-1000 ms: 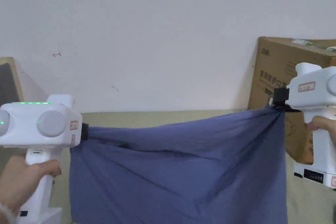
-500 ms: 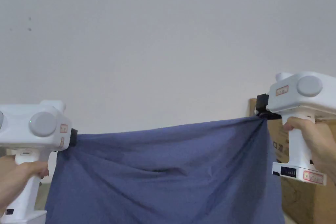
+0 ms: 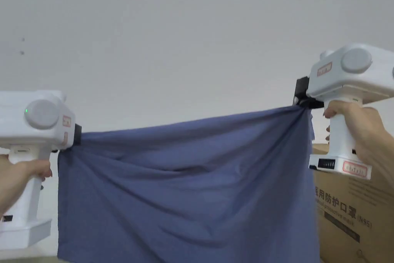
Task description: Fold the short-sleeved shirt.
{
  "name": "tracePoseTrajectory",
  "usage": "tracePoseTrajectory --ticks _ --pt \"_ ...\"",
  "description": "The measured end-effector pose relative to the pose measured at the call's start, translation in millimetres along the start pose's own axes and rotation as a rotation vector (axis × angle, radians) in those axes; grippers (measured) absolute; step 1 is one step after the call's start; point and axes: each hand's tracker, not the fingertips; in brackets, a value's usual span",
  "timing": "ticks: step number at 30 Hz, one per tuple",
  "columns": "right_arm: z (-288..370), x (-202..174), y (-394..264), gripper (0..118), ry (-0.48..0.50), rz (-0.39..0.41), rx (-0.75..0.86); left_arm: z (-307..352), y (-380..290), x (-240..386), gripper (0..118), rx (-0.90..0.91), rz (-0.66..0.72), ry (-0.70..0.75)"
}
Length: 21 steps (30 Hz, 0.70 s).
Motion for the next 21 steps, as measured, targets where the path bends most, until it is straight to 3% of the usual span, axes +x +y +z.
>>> tracePoseTrajectory --ticks 5,9,15,21 --pt "-21.7 0.1 -24.8 7 0.002 0.032 -0.02 -20.7 -32.4 0.1 5 0.002 -0.006 0.025" --pt "-61.6 10.1 -80.2 7 -0.034 0.067 -0.131 -58.7 -89.4 7.6 5 -0.107 -0.042 0.048" --pt "-138.7 43.7 -218.4 7 -0.107 0.063 -0.406 -135.9 -230.9 33.3 5 -0.352 -0.161 0.094" --pt "-176.4 91.2 -378.8 7 -0.175 0.066 -0.718 -173.8 -374.6 26.6 5 -0.629 -0.055 0.052"
